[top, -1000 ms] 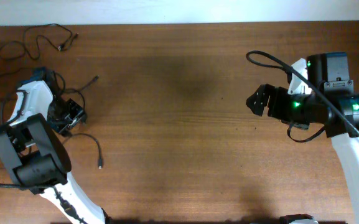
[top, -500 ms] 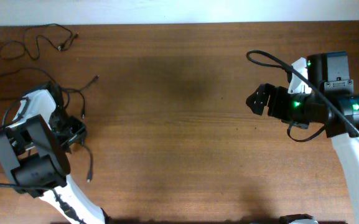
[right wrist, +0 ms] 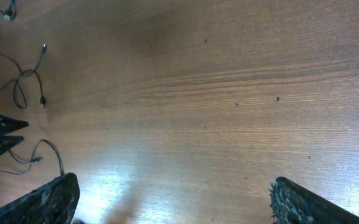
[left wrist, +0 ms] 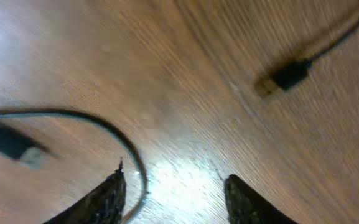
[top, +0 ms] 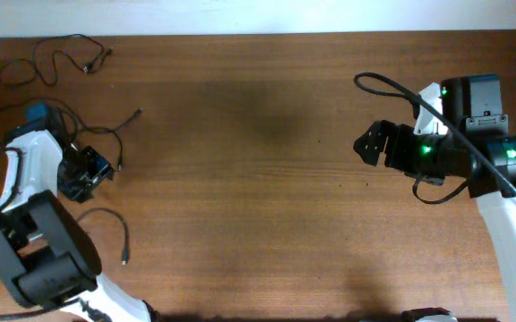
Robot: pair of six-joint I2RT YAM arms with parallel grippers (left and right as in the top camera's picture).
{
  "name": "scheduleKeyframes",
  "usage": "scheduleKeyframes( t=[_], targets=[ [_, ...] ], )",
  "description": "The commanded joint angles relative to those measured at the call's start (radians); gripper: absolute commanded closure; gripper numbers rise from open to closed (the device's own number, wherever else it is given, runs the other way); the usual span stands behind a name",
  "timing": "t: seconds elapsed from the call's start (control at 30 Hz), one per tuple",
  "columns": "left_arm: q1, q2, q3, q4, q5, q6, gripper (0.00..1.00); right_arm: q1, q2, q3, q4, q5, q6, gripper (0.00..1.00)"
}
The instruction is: Untangle cables
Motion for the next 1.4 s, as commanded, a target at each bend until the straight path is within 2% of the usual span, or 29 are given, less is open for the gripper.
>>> scheduleKeyframes(
  t=[0.0, 0.07, 0.17, 0.2, 0.4, 0.53, 0.67, 0.73, 0.87, 0.97, 1.03, 1.17, 1.2, 1.23, 1.37],
  targets=[
    [0.061, -0.019, 0.012, -0.003, -0.165, -0.104, 0.44, -0.003, -0.003, 0.002, -0.008, -0.013, -0.037, 0.02],
    [0.127, -0.019, 0.012, 0.024, -0.212, -0.168, 0.4, -0.003, -0.003, 0.002, -0.01, -0.013, -0.037, 0.02],
    [0.238, -0.019, 0.012, 0.112, -0.174, -0.169, 0.28, -0.003, -0.003, 0.002, -0.006, -0.013, -0.054, 0.02],
    [0.274, -0.019, 0.012, 0.136, -0.175, -0.169, 0.01, -0.003, -0.003, 0.002, -0.006, -0.013, -0.064, 0.02],
    [0.448, -0.019, 0.012, 0.224, -0.244, -0.169, 0.01, -0.003, -0.003, 0.002, -0.005, -0.013, -0.071, 0.02],
    [0.537, -0.01, 0.012, 0.223, -0.387, -0.169, 0.01, -0.003, -0.003, 0.002, -0.006, -0.013, -0.071, 0.01],
    [0.588, 0.049, 0.012, 0.245, -0.368, -0.151, 0.0, -0.003, -0.003, 0.002, -0.005, -0.013, -0.071, 0.02],
    [0.588, 0.101, 0.012, 0.286, -0.281, -0.069, 0.0, -0.003, -0.003, 0.002, -0.006, -0.013, -0.071, 0.02],
    [0.588, 0.159, 0.012, 0.348, -0.232, -0.027, 0.0, -0.003, -0.003, 0.002, -0.007, -0.013, -0.071, 0.02],
    [0.588, 0.159, 0.012, 0.402, -0.107, 0.049, 0.01, -0.003, -0.003, 0.002, -0.003, -0.013, -0.071, 0.02],
    [0.588, 0.16, 0.012, 0.406, -0.105, 0.049, 0.1, -0.003, -0.003, 0.002, -0.002, -0.013, -0.07, 0.02],
    [0.588, 0.161, 0.012, 0.395, -0.105, 0.049, 0.22, -0.003, -0.003, 0.002, -0.003, -0.013, -0.071, 0.02],
    [0.588, 0.161, 0.012, 0.389, -0.1, 0.049, 0.28, -0.003, -0.003, 0.002, -0.003, -0.013, -0.071, 0.02],
    [0.588, 0.161, 0.012, 0.389, -0.083, 0.049, 0.31, -0.003, -0.003, 0.002, -0.003, -0.013, -0.071, 0.02],
    [0.588, 0.161, 0.012, 0.389, -0.033, 0.05, 0.3, -0.003, -0.003, 0.002, -0.003, -0.013, -0.071, 0.02]
  ],
)
